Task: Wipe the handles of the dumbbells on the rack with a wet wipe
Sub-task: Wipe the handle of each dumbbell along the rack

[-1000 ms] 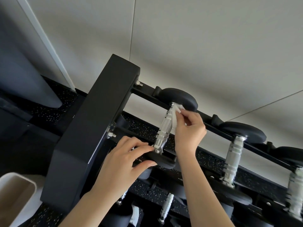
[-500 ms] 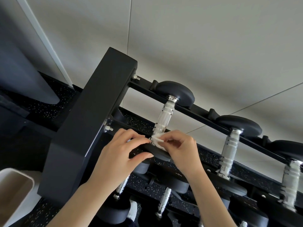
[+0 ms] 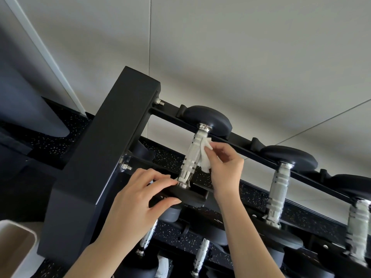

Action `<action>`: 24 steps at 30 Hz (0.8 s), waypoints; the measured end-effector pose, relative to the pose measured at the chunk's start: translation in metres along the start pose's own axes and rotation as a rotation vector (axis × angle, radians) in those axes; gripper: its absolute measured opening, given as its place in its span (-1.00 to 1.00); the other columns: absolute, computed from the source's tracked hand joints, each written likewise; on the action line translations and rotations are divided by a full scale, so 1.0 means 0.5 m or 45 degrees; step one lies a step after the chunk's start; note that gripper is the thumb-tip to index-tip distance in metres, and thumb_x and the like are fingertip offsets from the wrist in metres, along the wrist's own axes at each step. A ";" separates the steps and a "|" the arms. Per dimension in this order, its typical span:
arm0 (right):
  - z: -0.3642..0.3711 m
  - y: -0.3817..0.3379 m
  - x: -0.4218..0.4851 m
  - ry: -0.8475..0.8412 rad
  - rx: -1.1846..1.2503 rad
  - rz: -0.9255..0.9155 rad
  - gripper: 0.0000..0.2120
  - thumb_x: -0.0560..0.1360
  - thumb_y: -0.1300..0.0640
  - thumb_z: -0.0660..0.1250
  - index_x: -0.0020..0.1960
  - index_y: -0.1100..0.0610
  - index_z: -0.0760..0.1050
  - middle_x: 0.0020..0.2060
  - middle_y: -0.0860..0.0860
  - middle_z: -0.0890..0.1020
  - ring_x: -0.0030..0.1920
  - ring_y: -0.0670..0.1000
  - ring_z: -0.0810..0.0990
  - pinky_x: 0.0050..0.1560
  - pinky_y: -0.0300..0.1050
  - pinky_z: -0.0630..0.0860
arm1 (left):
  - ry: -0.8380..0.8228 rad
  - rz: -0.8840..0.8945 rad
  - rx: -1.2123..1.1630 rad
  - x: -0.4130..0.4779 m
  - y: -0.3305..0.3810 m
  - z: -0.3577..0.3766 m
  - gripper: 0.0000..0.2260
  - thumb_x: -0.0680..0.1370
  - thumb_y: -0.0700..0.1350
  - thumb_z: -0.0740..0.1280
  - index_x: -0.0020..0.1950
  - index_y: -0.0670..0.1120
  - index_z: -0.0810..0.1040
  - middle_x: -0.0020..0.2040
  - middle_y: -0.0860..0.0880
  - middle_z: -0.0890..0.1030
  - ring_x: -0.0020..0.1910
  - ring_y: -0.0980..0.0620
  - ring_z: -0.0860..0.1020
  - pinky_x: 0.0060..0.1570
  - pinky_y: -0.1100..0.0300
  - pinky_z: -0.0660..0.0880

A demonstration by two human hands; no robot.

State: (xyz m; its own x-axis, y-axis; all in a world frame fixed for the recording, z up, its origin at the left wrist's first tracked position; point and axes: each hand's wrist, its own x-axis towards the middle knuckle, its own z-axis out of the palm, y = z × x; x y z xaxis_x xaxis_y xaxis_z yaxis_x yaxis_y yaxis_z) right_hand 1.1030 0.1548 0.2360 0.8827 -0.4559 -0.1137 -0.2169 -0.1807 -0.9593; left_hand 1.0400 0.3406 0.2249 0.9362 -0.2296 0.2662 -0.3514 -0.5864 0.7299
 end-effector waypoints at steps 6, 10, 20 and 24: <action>0.018 -0.005 0.045 0.073 0.089 -0.013 -0.84 0.47 0.29 0.36 -0.18 0.04 0.57 -0.24 -0.05 0.65 -0.22 -0.07 0.60 -0.09 -0.12 0.56 | 0.002 0.020 -0.005 0.002 -0.003 0.001 -0.74 0.46 0.14 0.31 0.09 0.09 0.59 0.00 0.23 0.52 0.04 0.17 0.48 -0.25 0.18 0.57; 0.003 0.025 0.003 -0.111 0.127 0.043 -0.89 0.50 0.32 0.30 -0.15 0.15 0.51 -0.19 0.13 0.66 -0.17 0.08 0.64 -0.09 0.01 0.59 | -0.006 0.018 -0.007 0.002 -0.003 0.001 -0.75 0.47 0.14 0.31 0.09 0.10 0.58 0.01 0.21 0.52 0.05 0.18 0.48 -0.18 0.22 0.53; -0.001 0.048 -0.040 -0.292 0.398 0.329 -0.93 0.55 0.29 0.23 -0.09 0.18 0.42 -0.24 0.17 0.66 -0.27 0.12 0.59 -0.23 -0.02 0.52 | -0.033 0.021 0.003 0.000 -0.007 0.001 -0.71 0.48 0.15 0.31 0.10 0.05 0.61 0.01 0.19 0.52 0.05 0.14 0.50 -0.17 0.19 0.56; 0.015 0.021 0.005 -0.303 0.675 0.390 -0.95 0.58 0.29 0.15 -0.01 0.19 0.37 -0.24 0.03 0.64 -0.25 -0.01 0.59 -0.21 -0.12 0.54 | -0.024 0.015 0.007 0.000 -0.005 0.002 -0.73 0.47 0.14 0.31 0.11 0.09 0.58 0.02 0.20 0.52 0.06 0.14 0.50 -0.18 0.21 0.54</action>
State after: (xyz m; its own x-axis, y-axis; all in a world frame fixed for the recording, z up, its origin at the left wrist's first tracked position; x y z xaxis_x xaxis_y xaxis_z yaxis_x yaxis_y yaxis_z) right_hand 1.1059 0.1585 0.2238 0.8950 -0.2020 -0.3978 -0.2923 0.4081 -0.8649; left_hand 1.0409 0.3412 0.2225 0.9316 -0.2509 0.2629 -0.3624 -0.5878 0.7233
